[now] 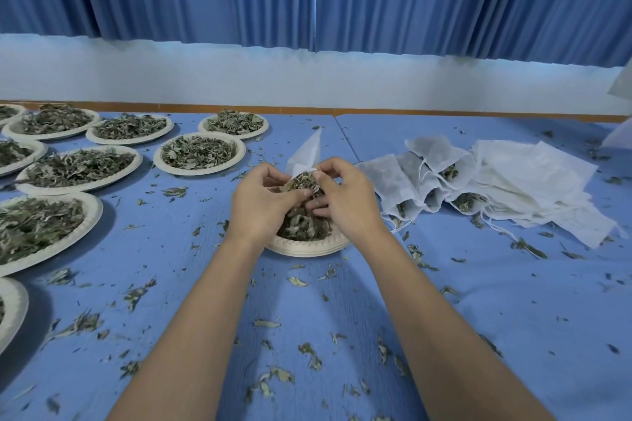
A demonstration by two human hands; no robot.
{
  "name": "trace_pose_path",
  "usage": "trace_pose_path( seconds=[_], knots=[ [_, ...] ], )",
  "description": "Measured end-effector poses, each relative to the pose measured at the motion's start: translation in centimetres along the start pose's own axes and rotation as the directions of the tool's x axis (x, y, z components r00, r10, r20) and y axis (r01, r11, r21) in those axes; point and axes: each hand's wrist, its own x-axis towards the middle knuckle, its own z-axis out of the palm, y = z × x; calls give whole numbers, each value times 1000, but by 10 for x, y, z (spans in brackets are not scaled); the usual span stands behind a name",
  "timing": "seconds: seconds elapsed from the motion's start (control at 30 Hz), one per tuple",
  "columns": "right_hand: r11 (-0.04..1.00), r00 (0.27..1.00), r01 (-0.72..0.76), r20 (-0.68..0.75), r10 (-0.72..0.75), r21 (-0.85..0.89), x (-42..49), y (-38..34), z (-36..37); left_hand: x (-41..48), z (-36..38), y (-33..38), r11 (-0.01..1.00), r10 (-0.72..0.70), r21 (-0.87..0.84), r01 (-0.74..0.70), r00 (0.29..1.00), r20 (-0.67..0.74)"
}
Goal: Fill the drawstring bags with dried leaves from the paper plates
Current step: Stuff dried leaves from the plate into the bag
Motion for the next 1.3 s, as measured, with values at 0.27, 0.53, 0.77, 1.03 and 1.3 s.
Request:
trace_pose_path(
  seconds=[0.27,0.53,0.77,1.03,1.3],
  knots=[
    [945,990,139,21,-139,-297,-1,4,0,5,9,4,945,207,300,-131,949,-236],
    [977,995,85,66,-73,-198,-2,5,-1,7,17,5,854,340,483,-193,910,-236],
    [999,998,3,-67,-6,-41,1,8,1,11,-1,9,971,123,205,-123,992,13],
    [998,999,-39,-30,40,41,2,4,4,6,-8,4,891,267,341,-299,954,138],
    [1000,999,31,8,-31,-1,-2,-1,1,10,-2,6,826,408,422,-373,913,9]
  ],
)
